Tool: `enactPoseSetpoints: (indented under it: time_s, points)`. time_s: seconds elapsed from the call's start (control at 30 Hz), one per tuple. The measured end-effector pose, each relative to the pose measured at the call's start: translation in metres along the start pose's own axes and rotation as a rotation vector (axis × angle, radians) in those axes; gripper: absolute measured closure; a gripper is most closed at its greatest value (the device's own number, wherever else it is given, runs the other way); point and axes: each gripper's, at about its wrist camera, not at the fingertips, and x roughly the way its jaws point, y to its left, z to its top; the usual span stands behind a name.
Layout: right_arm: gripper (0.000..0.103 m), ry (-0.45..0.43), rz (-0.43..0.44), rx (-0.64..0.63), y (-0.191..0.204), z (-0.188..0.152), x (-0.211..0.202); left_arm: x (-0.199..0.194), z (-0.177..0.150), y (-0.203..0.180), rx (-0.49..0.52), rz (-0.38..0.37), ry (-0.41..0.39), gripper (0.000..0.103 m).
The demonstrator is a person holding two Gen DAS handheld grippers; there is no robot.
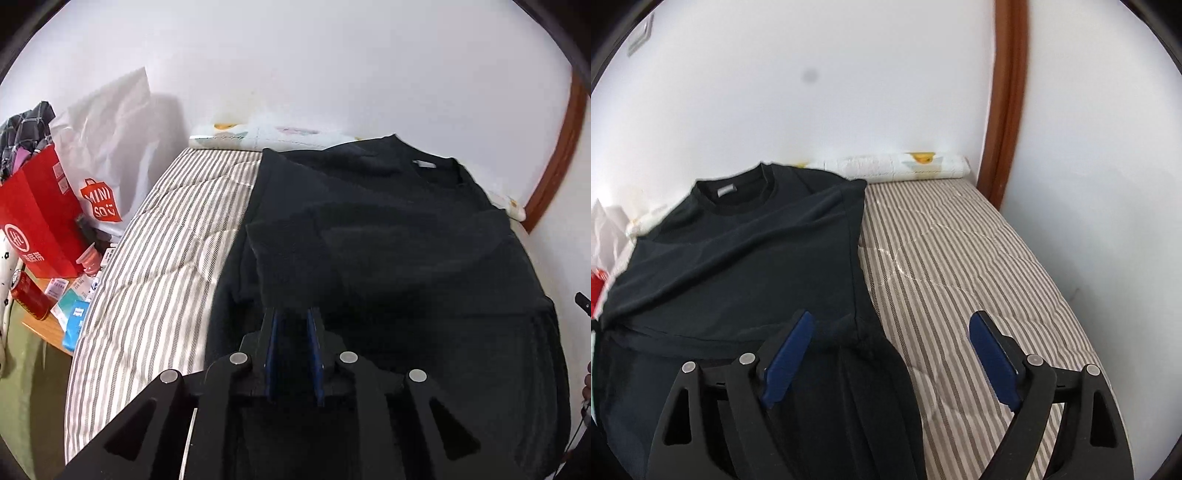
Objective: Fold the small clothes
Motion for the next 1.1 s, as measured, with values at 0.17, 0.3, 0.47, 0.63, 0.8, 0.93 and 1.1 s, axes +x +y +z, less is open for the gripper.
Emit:
enactPoseSetpoints:
  time_s: [0.17, 0.3, 0.47, 0.63, 0.8, 0.93, 1.1]
  points:
    - [0.016, -0.029, 0.026, -0.012, -0.006, -0.016, -0.030, -0.027, -0.019, -0.008, 0.016, 0.017, -0.030, 0.088]
    - [0.016, -0.032, 0.065, -0.027, -0.015, -0.033, -0.044, -0.045, -0.040, -0.006, 0.009, -0.025, -0.004, 0.088]
    - [0.016, 0.059, 0.124, 0.035, -0.037, -0.059, -0.052, -0.061, -0.075, 0.001, 0.009, -0.034, 0.019, 0.080]
    - [0.016, 0.090, 0.073, -0.018, -0.036, -0.100, -0.057, -0.075, -0.109, 0.013, -0.023, -0.006, 0.000, 0.042]
    - [0.024, 0.130, 0.082, -0.028, -0.036, -0.137, -0.058, -0.081, -0.139, 0.020, -0.015, 0.001, 0.029, 0.042]
    - [0.042, 0.153, 0.132, -0.009, -0.037, -0.156, -0.059, -0.079, -0.155, 0.026, -0.031, 0.011, 0.051, 0.043]
    - [0.053, 0.143, 0.121, -0.060, -0.025, -0.167, -0.059, -0.081, -0.161, 0.024, -0.002, 0.021, 0.033, 0.050]
